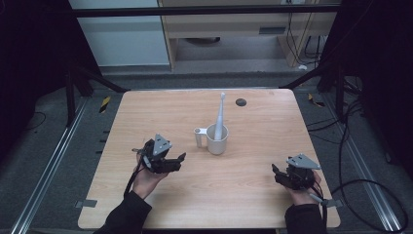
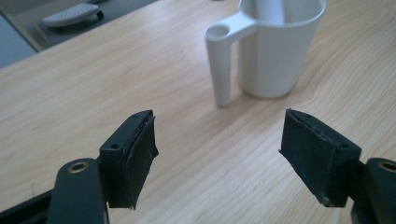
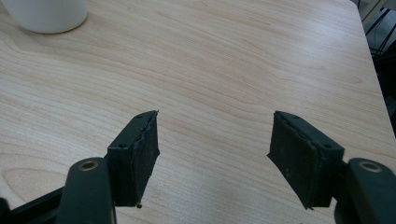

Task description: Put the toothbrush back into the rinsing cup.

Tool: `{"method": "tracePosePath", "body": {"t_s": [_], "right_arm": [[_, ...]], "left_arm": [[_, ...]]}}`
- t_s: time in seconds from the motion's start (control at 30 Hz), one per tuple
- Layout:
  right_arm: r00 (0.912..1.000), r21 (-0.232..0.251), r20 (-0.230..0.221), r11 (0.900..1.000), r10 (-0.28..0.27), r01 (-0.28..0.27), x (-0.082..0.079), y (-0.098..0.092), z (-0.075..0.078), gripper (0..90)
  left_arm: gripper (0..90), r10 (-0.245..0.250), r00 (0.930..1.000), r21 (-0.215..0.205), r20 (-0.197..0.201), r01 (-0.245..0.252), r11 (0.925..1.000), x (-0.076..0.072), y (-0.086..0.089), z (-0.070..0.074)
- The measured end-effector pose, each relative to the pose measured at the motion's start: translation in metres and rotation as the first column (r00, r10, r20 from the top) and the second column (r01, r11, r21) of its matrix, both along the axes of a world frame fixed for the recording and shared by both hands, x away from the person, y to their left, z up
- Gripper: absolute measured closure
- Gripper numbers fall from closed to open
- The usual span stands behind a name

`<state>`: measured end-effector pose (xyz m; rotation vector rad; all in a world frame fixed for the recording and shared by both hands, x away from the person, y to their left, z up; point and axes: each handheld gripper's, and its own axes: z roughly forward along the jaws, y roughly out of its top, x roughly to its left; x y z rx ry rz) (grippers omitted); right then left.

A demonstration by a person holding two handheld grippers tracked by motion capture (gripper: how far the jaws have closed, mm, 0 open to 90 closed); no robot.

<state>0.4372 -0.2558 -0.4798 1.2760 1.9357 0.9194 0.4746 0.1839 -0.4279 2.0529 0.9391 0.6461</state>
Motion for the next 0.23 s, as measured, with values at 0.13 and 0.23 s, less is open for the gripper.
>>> {"method": "tracePosePath", "body": {"t_s": [0.13,0.23], "right_arm": [[1.0,0.003,-0.002,1.0,-0.006,0.006,-0.001,-0.001,-0.001,31.6],[1.0,0.005,-0.003,1.0,-0.008,0.008,-0.001,-0.001,-0.001,31.1]], "left_arm": [[21.8,0.045,0.9986,-0.007,-0.027,-0.046,0.9989,-0.006,0.02,-0.01],[20.2,0.076,0.9964,-0.008,-0.038,-0.076,0.997,-0.009,0.032,-0.016]]}}
